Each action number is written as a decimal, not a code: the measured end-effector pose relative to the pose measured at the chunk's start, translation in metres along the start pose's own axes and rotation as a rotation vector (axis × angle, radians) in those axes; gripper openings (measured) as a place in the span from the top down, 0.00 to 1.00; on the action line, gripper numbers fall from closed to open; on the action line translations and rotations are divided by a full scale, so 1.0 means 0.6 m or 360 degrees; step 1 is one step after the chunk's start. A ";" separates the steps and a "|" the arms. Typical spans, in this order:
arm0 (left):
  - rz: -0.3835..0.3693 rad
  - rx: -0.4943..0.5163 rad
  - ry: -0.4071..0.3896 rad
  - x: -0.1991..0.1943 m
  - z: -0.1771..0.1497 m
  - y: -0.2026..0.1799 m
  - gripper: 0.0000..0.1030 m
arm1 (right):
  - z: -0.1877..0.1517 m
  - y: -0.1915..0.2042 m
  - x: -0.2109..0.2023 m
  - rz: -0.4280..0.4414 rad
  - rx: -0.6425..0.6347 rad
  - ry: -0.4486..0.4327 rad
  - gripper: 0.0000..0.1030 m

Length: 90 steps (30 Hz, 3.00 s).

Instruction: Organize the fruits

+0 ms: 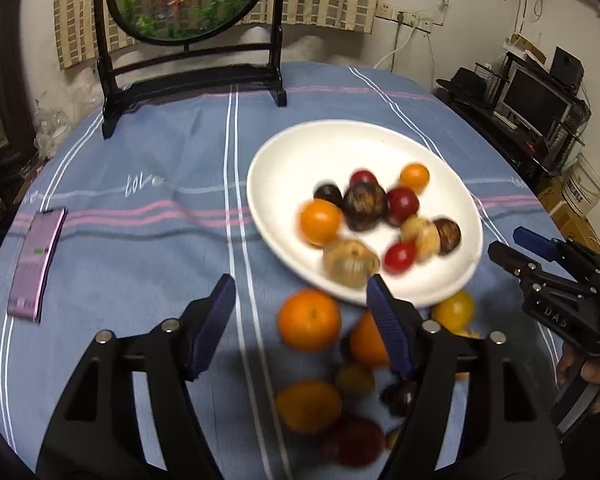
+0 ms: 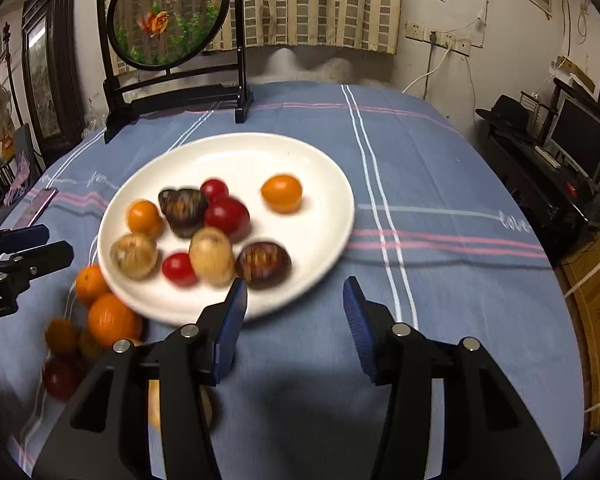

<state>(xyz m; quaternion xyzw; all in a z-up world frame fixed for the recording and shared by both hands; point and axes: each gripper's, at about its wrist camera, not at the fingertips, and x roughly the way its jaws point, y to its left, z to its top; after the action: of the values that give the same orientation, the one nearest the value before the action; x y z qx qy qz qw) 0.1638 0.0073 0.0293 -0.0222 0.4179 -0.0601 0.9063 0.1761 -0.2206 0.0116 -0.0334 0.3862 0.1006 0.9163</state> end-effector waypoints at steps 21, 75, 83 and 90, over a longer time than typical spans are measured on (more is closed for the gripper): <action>-0.0079 -0.0062 0.0085 -0.072 -0.129 0.010 0.28 | -0.124 0.030 -0.083 0.0072 0.0048 0.0061 0.44; -0.0171 -0.0014 0.0211 -0.028 -0.175 0.018 0.61 | -0.099 0.102 0.007 0.0130 -0.0097 0.0272 0.43; -0.0171 -0.0019 0.0211 -0.028 -0.174 0.019 0.61 | -0.097 0.089 0.001 0.0190 -0.0023 0.0246 0.57; -0.0183 -0.0023 0.0187 -0.045 -0.173 0.016 0.61 | -0.109 0.078 -0.041 0.0214 -0.0004 0.0179 0.57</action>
<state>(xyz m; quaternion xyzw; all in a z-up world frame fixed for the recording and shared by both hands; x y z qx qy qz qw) 0.0684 0.0211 -0.0183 -0.0490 0.4688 -0.1102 0.8750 0.1039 -0.1878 -0.0160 -0.0140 0.4382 0.1604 0.8843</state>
